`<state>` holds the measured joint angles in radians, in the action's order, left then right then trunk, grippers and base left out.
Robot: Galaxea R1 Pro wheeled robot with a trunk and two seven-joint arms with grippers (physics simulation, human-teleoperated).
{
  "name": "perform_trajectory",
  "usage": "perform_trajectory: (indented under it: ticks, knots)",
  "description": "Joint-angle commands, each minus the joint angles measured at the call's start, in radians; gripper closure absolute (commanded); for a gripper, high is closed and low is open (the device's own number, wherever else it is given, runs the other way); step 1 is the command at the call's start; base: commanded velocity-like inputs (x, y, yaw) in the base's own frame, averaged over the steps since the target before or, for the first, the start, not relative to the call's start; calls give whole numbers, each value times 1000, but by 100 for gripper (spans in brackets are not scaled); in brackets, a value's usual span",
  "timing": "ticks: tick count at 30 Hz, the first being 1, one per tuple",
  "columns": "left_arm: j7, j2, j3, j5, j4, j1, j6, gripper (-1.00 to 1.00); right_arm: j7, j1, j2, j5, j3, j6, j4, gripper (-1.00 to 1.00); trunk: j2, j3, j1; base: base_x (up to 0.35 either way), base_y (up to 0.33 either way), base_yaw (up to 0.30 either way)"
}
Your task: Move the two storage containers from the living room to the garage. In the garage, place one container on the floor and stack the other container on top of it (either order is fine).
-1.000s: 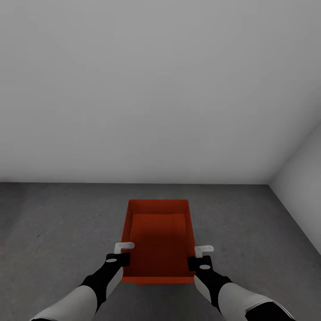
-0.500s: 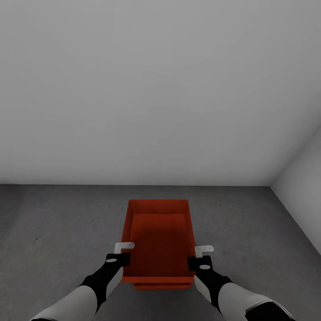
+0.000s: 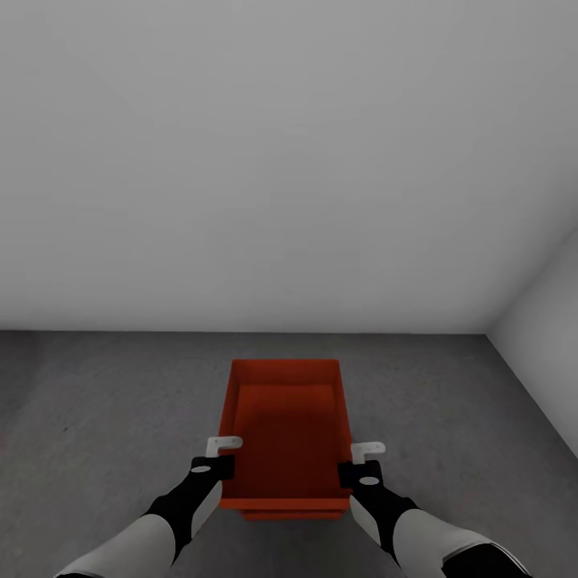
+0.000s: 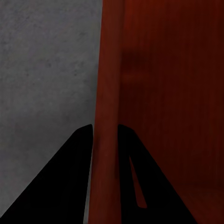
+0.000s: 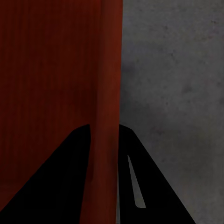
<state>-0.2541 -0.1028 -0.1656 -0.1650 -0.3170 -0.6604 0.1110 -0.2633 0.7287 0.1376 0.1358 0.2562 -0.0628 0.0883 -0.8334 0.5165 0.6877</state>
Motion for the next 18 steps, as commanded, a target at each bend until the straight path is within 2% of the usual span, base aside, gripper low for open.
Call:
perform_trajectory:
  ticks: [1, 18]
  knots:
    - [-25, 0, 29, -46, -75, -1, 8, 100, 0, 0, 34, 19, -25, -3, -2, 100, -1, 2, 0, 0, 0, 0]
    - [-25, 0, 29, -45, -77, -1, 9, 100, 0, 0, 34, 19, -25, -5, -2, 100, -1, 12, 0, 0, 0, 0]
